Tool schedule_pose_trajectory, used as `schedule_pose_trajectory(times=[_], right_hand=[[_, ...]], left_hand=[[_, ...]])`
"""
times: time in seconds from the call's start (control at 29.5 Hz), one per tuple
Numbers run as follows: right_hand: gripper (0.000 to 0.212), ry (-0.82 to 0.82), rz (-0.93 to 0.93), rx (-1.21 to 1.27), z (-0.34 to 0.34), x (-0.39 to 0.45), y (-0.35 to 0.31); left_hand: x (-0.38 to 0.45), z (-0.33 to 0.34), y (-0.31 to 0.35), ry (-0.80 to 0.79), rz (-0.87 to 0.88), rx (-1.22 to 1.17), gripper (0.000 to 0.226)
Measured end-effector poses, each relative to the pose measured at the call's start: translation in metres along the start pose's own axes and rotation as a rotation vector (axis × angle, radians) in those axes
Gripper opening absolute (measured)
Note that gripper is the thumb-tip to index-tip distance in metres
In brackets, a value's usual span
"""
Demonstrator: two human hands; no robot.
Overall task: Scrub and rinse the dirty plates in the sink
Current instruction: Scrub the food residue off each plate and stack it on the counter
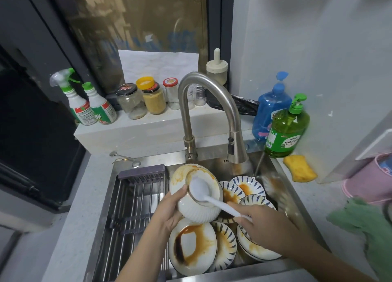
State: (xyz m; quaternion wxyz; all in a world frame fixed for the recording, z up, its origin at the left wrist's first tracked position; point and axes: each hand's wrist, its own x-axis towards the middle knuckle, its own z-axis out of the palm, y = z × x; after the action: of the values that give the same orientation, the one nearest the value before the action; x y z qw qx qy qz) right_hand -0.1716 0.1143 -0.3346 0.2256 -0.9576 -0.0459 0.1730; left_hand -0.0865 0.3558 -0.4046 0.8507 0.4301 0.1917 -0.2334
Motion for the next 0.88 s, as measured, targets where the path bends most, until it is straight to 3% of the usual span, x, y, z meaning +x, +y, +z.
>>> schedule_pose_trajectory(times=[0.1,0.24,0.34,0.48,0.54,0.65,0.71,0.78,0.88], right_hand=[[0.042,-0.028,0.024,0.010,-0.005,0.009,0.000],[0.043,-0.064,0.074,-0.003,-0.003,0.015,0.009],[0.043,-0.034,0.024,0.062,0.003,0.016,-0.002],[0.043,-0.139,0.014,0.015,-0.001,0.007,0.006],[0.044,-0.110,0.077,-0.029,-0.006,0.015,0.016],[0.045,-0.064,0.031,0.069,-0.002,0.020,0.003],[0.045,-0.122,-0.033,0.114,0.000,0.012,-0.002],[0.044,-0.171,-0.043,0.025,-0.008,0.008,0.006],[0.045,-0.133,0.050,-0.098,-0.017,0.017,0.020]], left_hand=[[0.000,0.002,-0.003,0.012,-0.002,-0.051,0.061],[-0.005,-0.003,-0.009,-0.005,0.011,-0.082,0.039],[-0.008,-0.002,-0.013,-0.035,-0.036,-0.083,0.041],[-0.010,-0.011,-0.009,-0.024,-0.019,-0.094,0.042],[-0.013,-0.014,-0.010,-0.020,-0.030,-0.061,0.048],[-0.016,-0.006,-0.011,-0.041,-0.061,-0.058,0.066],[-0.013,-0.005,-0.008,-0.049,-0.050,-0.070,0.052],[-0.011,-0.008,-0.003,-0.028,-0.024,-0.065,0.037],[-0.012,-0.013,0.000,-0.022,-0.038,-0.023,0.045]])
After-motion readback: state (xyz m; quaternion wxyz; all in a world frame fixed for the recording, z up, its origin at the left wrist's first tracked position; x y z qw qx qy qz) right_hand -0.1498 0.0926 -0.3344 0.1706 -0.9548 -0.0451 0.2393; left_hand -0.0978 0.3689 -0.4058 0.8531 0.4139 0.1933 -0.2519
